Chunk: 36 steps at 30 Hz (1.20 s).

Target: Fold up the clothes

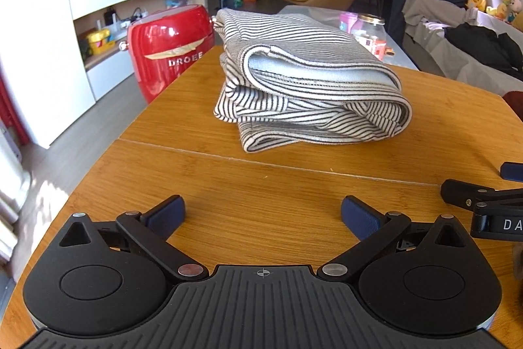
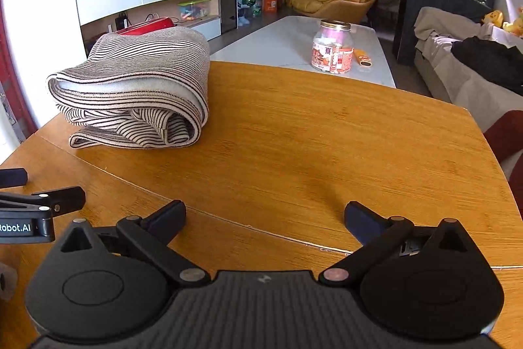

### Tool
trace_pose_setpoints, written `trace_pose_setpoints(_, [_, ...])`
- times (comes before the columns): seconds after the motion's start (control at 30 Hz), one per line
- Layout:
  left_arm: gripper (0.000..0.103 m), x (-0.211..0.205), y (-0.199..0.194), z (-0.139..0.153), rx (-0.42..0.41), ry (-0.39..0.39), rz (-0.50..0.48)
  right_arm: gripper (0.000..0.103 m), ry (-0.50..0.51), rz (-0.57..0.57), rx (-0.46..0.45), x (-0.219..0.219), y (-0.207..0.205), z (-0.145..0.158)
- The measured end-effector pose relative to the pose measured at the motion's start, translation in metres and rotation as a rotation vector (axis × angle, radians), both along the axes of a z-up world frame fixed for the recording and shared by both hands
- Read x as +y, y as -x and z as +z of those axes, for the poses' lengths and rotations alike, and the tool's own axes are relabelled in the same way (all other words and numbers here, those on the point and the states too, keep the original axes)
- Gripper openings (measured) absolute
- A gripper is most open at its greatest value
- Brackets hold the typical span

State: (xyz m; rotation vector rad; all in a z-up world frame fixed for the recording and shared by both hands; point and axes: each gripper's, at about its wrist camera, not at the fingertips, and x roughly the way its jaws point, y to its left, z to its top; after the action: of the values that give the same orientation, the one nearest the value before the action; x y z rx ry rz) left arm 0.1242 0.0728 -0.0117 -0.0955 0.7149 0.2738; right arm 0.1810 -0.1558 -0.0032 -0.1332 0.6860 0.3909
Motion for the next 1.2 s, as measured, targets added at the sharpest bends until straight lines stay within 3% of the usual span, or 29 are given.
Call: trace_pose_setpoints(1.2, [0.103, 0.0021, -0.0035, -0.0002, 0.000, 0.003, -0.002, 0.103, -0.001, 0.012, 0.004, 0.0022, -0.0068, -0.0012])
